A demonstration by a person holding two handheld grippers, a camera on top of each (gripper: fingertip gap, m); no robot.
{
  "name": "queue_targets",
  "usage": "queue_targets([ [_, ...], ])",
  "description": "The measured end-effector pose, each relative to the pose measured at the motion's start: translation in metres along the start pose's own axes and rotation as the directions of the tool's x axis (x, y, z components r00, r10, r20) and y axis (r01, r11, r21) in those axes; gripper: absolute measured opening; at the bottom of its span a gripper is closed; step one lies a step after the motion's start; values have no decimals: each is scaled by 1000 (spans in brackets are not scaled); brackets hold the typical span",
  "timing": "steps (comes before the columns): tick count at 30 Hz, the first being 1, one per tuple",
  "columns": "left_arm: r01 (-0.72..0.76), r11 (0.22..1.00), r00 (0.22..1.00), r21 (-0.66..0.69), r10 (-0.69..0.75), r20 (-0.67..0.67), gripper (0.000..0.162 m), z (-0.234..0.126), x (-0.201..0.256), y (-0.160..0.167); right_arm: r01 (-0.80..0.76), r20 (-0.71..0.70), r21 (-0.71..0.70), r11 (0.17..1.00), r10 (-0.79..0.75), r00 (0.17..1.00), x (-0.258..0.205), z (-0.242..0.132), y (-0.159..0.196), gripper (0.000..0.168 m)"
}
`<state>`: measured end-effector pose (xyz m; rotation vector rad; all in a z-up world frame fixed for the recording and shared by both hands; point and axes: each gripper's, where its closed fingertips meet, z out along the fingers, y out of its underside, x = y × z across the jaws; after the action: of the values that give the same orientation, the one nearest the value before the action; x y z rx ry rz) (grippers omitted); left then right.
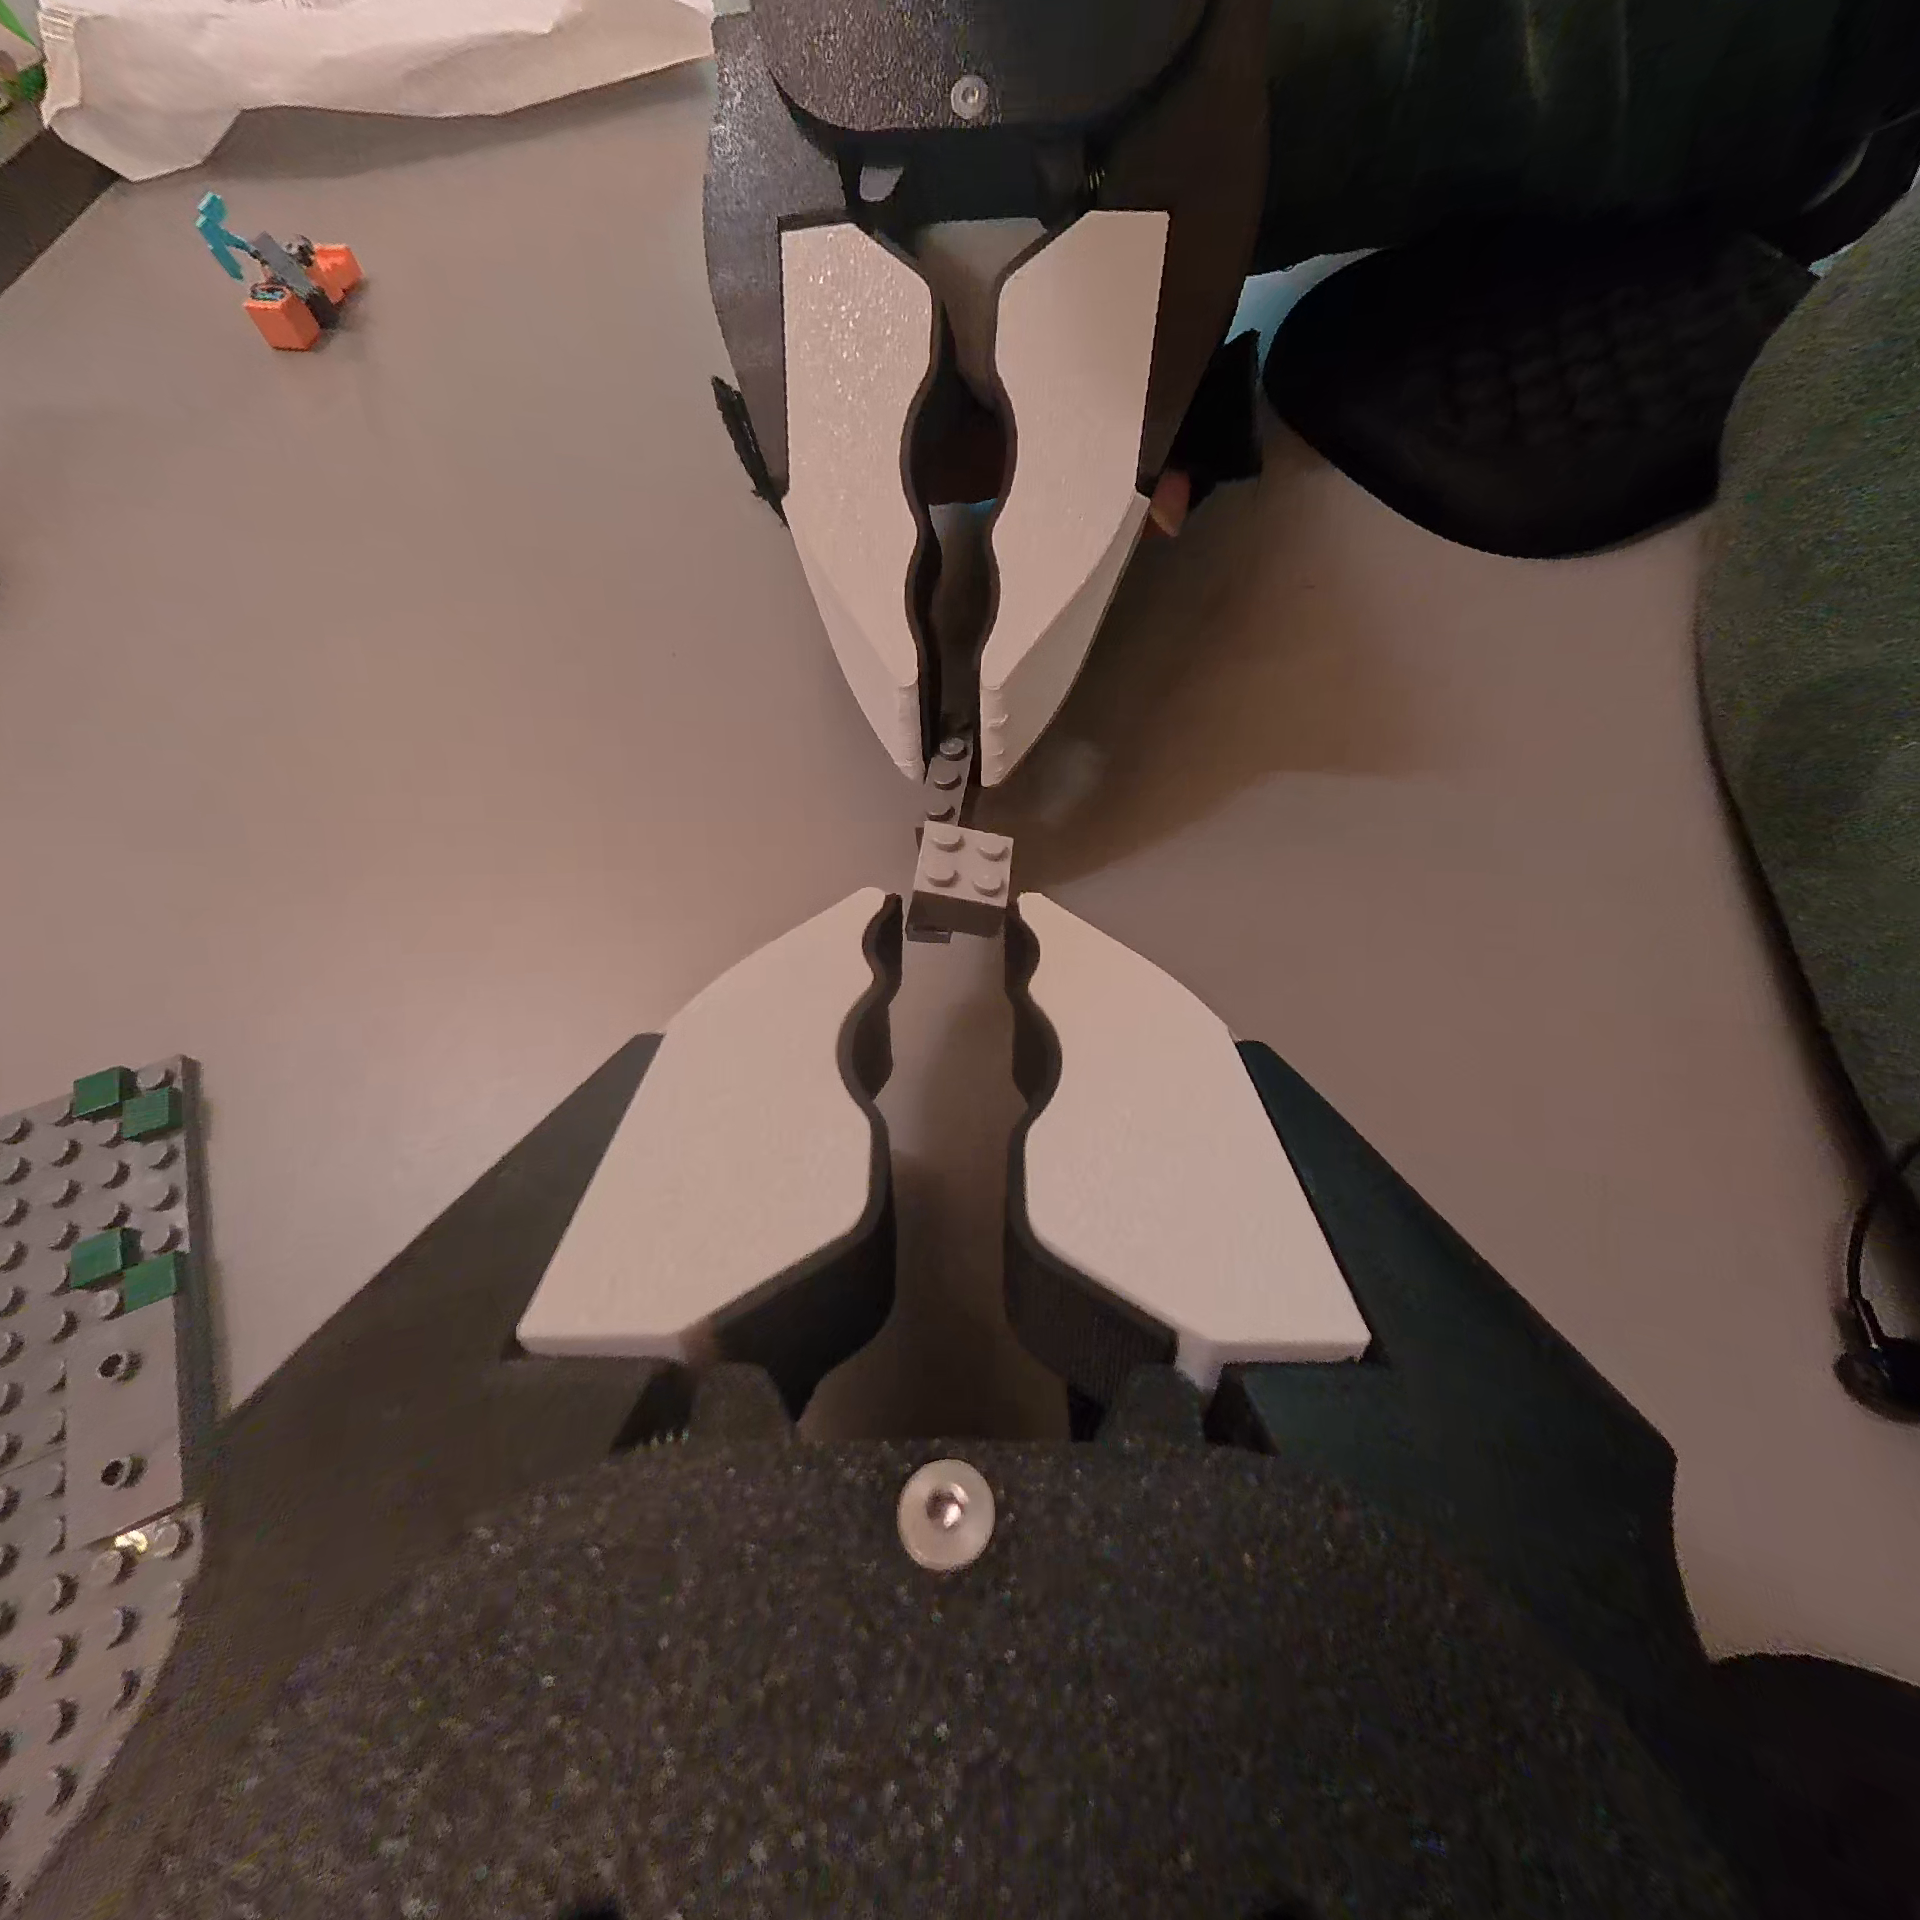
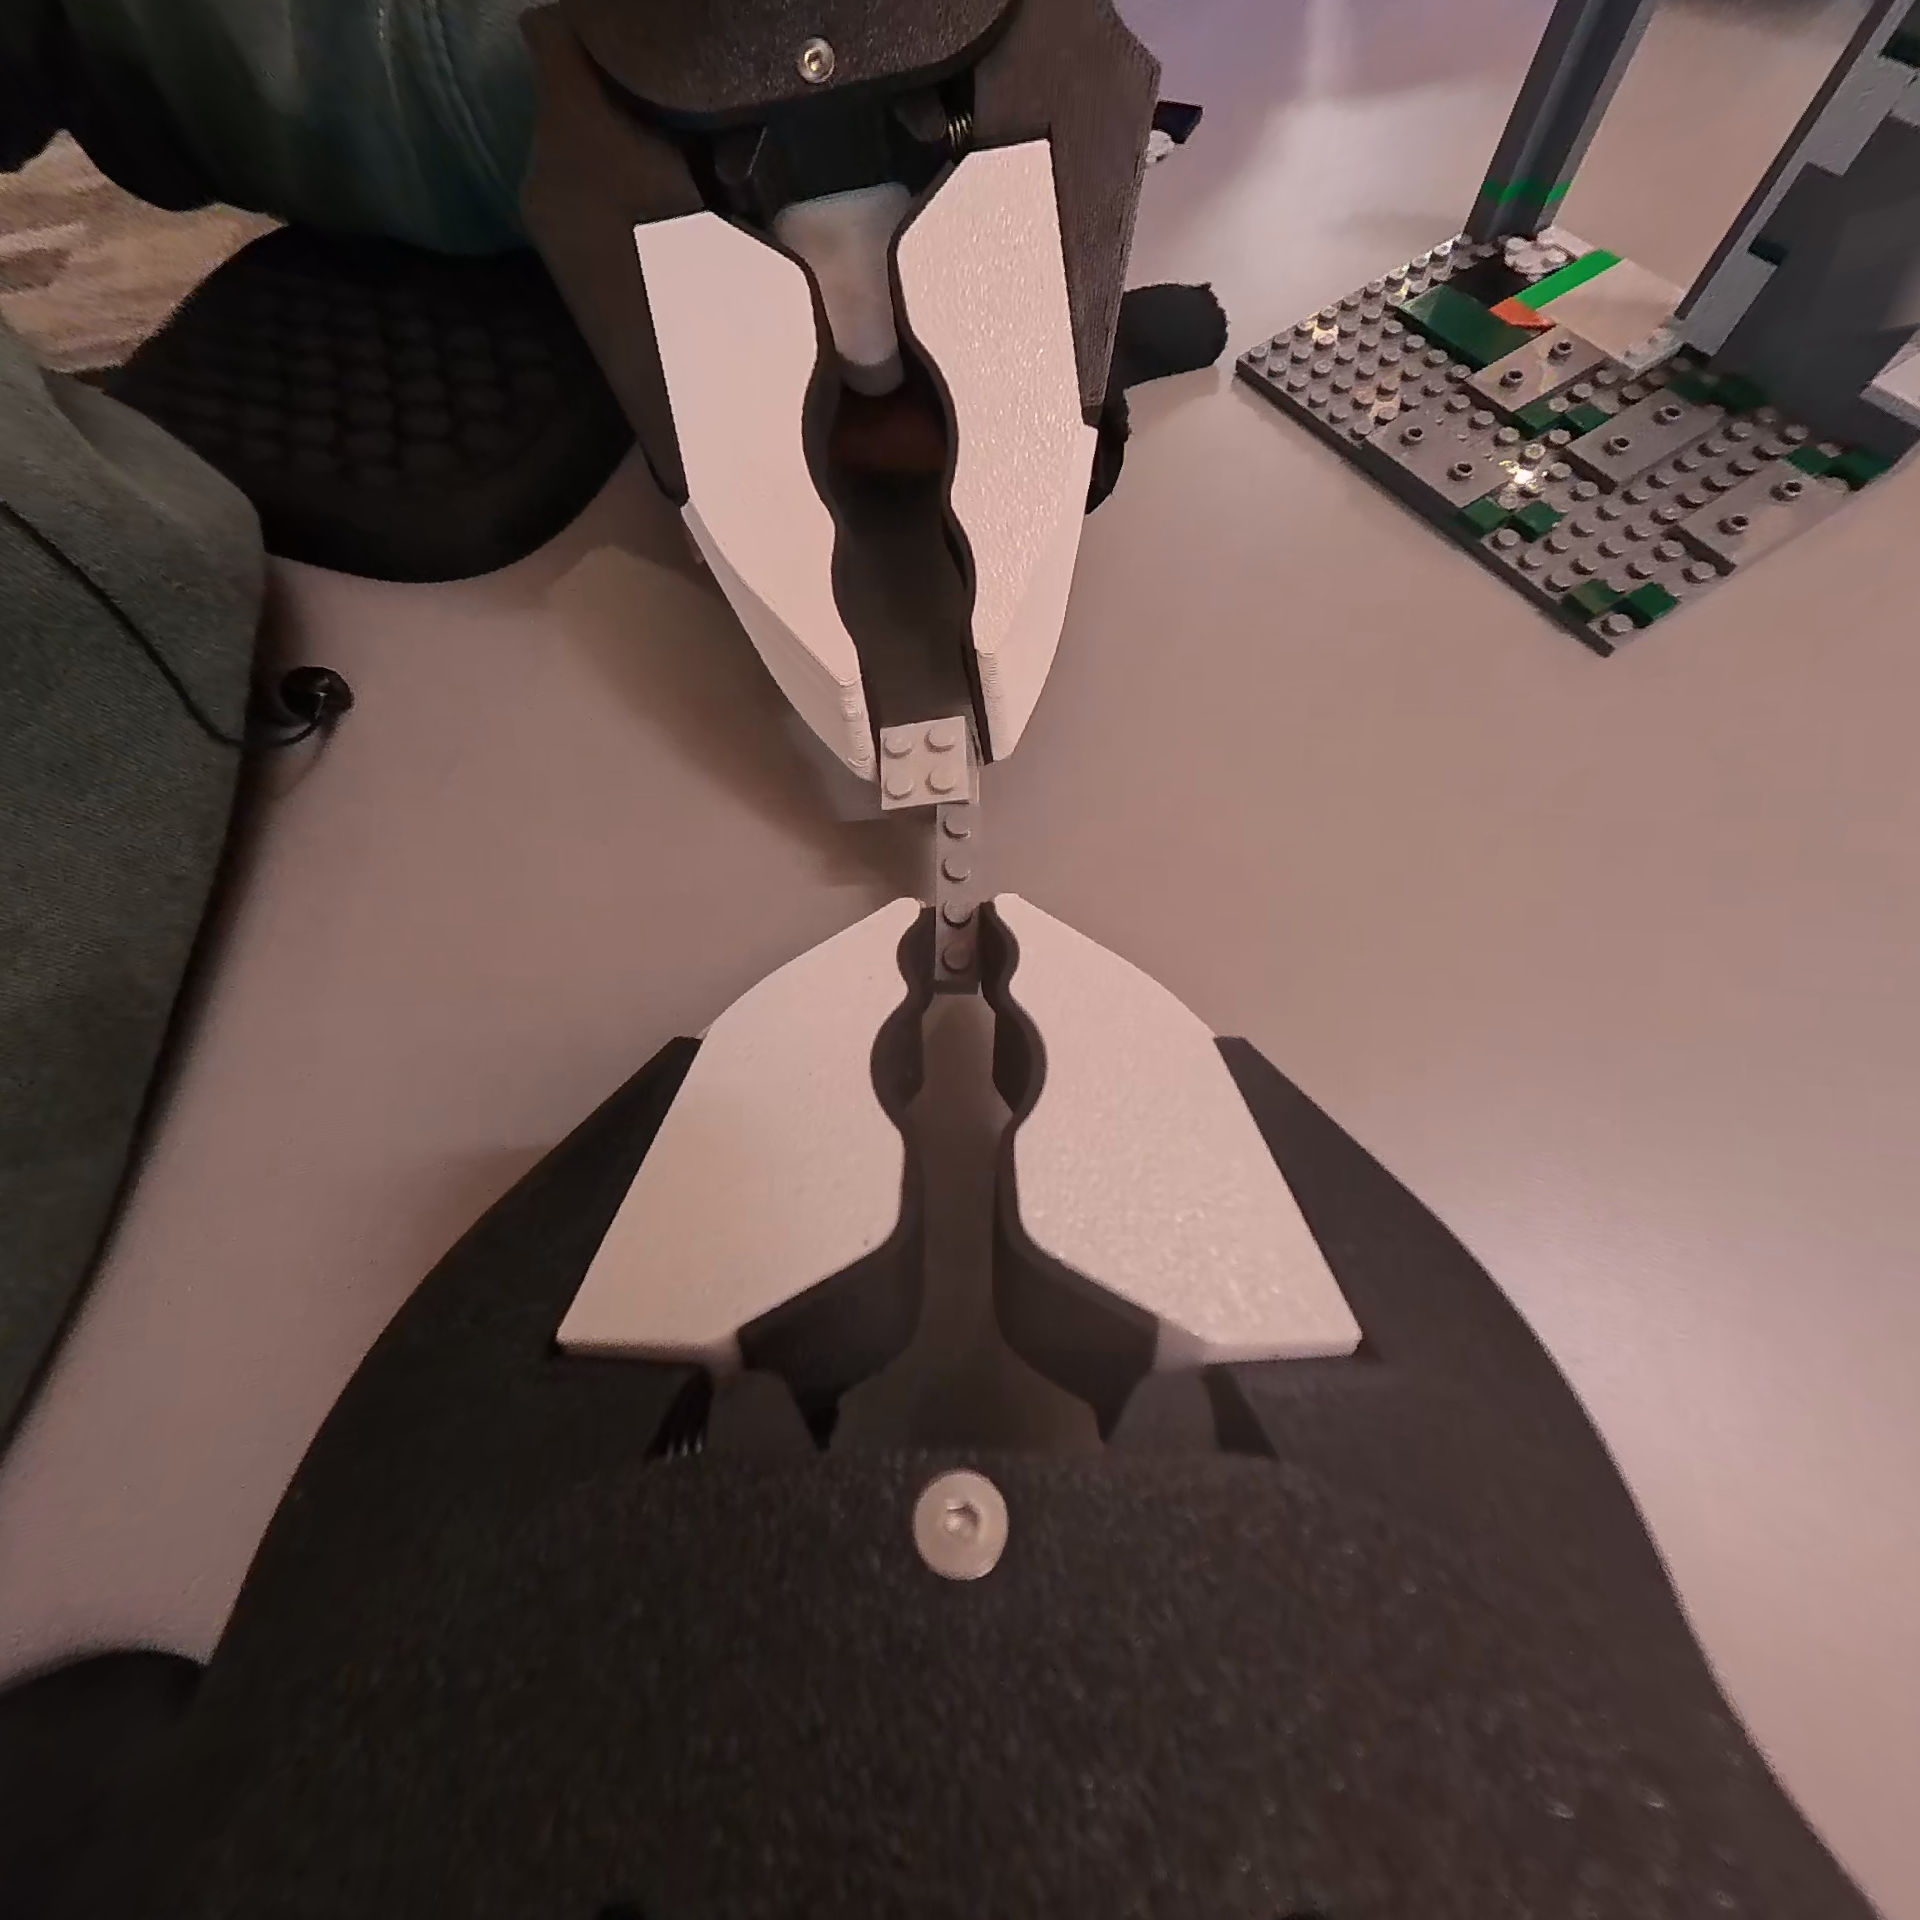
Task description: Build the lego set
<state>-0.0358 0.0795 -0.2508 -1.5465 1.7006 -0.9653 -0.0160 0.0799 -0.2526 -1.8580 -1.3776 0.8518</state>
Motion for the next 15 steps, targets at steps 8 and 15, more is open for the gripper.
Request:
queue_targets([
  [8, 17, 1000, 1000, 2, -17, -14, 18, 0, 2, 0, 0, 13, 1, 1000, 0, 1000, -2, 1, 1, 8],
  [15, 43, 999, 999, 9, -43, -25, 17, 0, 4, -1, 31, 8, 17, 999, -31, 999, -3, -1, -1, 8],
])
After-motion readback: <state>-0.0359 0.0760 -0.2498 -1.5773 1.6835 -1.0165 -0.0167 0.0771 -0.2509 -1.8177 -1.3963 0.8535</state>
